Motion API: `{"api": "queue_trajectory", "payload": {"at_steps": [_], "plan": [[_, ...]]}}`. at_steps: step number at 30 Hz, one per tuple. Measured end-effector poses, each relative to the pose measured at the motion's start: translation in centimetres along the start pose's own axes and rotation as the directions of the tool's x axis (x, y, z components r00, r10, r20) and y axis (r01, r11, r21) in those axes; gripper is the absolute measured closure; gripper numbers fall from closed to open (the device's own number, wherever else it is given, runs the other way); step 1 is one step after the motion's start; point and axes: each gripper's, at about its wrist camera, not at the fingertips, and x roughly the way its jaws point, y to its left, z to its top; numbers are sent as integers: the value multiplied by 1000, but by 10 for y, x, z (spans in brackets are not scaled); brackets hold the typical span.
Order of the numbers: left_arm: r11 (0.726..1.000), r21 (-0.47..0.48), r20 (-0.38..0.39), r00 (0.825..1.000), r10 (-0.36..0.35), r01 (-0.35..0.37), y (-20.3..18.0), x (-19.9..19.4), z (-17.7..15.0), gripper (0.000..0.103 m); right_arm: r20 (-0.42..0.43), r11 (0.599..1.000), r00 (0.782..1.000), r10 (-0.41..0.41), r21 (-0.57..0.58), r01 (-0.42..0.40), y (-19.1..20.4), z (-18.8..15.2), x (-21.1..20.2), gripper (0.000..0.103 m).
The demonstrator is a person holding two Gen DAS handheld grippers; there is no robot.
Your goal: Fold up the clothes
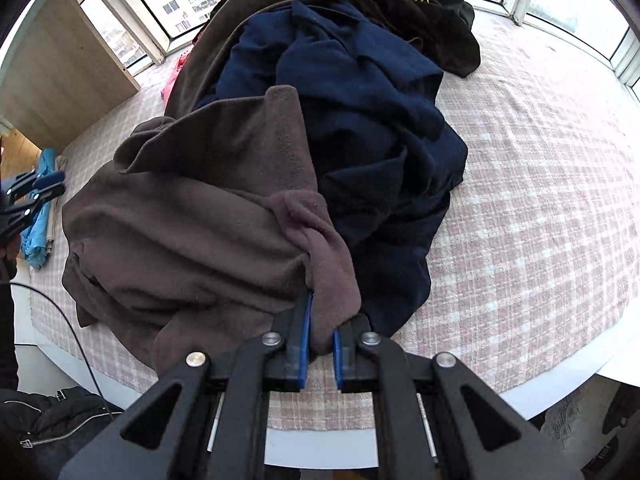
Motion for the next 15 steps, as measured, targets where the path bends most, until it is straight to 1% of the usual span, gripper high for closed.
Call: {"api": "queue_trajectory", "payload": {"at_steps": [2,3,4,6,7,9,11,13,15], "plan": [[996,78,-28,999,-32,34,-4,25,25,80,-6,1000,1000,7,23,-7,-4,-4,3,94],[991,118,-45,998,-51,56,-7,37,36,78,-9,999,1000,10,35,-9,-5,-6,5,94],[984,158,-63,995,-76,86,-11,47,46,72,-12,999,1000,13,48,-12,-7,-8,7,94],[961,236,-100,987,-123,143,-20,65,61,64,-18,997,1000,19,72,-17,-11,-12,10,94],[947,274,-119,983,-143,171,-25,73,68,62,-21,996,1000,22,84,-20,-13,-14,12,94],[924,329,-147,977,-153,194,-33,85,77,61,-20,995,1000,21,95,-19,-14,-15,15,94],[912,354,-171,973,-153,206,-36,96,86,59,-17,995,1000,19,99,-17,-15,-14,17,91],[912,357,-185,972,-142,201,-37,103,89,59,-2,996,1000,-2,88,2,-14,-11,12,90],[912,361,-198,971,-131,197,-37,109,92,60,13,997,1000,-24,78,23,-13,-9,6,87]]}}
